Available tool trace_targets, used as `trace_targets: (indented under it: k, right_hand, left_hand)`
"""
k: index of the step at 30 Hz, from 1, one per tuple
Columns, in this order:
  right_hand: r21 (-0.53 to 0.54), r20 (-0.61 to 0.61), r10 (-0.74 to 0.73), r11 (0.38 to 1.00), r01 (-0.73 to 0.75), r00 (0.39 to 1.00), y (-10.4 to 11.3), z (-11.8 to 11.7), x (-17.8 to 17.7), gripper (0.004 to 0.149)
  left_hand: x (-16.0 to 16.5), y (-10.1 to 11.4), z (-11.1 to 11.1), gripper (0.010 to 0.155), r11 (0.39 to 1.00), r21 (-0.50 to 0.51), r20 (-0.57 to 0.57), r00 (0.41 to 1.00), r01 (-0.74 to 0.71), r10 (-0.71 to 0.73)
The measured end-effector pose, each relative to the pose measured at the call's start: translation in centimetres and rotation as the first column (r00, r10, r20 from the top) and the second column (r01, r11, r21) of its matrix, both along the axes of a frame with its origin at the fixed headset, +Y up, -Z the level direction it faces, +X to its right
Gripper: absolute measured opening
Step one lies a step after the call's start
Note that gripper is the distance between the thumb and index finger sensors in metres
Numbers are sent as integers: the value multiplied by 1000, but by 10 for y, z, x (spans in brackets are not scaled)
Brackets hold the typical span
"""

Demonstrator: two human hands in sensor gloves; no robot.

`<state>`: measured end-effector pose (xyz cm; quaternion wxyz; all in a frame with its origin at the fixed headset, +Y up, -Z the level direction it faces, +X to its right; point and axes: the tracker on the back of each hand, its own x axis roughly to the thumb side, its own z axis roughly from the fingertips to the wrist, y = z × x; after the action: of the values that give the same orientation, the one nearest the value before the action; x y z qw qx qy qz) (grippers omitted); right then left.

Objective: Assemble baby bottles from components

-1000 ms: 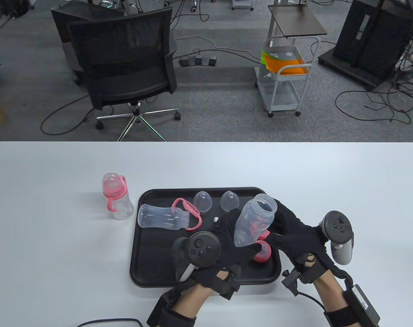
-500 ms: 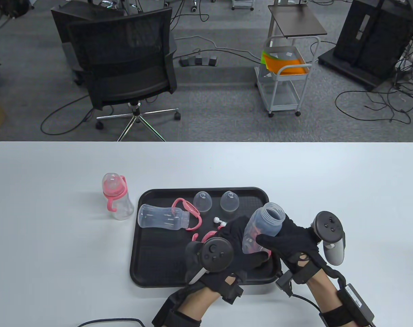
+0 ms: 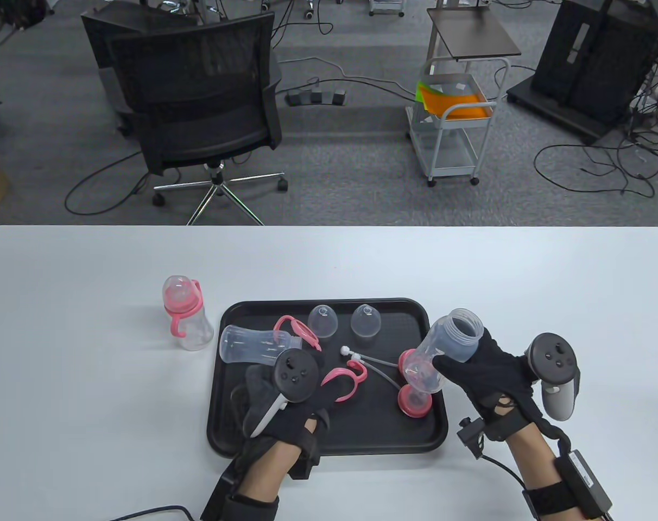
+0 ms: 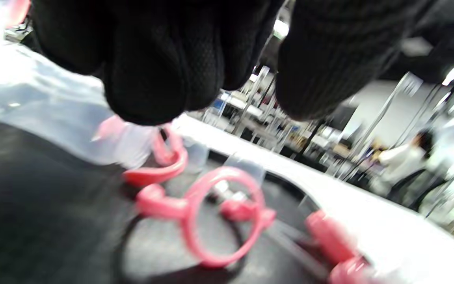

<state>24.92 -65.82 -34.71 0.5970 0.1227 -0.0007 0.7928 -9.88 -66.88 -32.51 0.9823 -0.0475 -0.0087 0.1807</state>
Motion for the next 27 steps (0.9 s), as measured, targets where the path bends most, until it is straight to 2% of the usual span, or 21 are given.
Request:
trace_targets:
  k: [6, 10, 14, 18, 23, 27]
  right_hand:
    - [-14, 24, -8, 1000, 8, 1000, -3, -3, 10, 99]
    - [-23, 30, 10, 1000, -10, 1000, -6, -6, 13, 99]
    - [-24, 37, 31, 999, -30, 999, -7, -7, 13, 99]
    - [-22, 35, 55, 998, -54, 998, -8, -7, 12, 99]
    - [-15, 28, 63, 998, -62, 998, -8, -7, 11, 99]
    - [-16, 22, 63, 998, -62, 998, -9, -7, 10, 99]
  left_hand:
    - [-1, -15, -10, 70, 992, -76, 56, 994, 96, -92]
    - [-2, -24, -14, 69, 986, -79, 58, 988, 145, -141]
    - [-1, -36, -18, 67, 988, -72, 69, 989, 134, -129]
    - [4, -44, -23, 68, 976, -45, 72, 975, 214, -211]
    - [5, -53, -27, 66, 976, -92, 85, 978, 199, -191]
    - [7, -57, -29, 64, 966, -80, 73, 968, 245, -240]
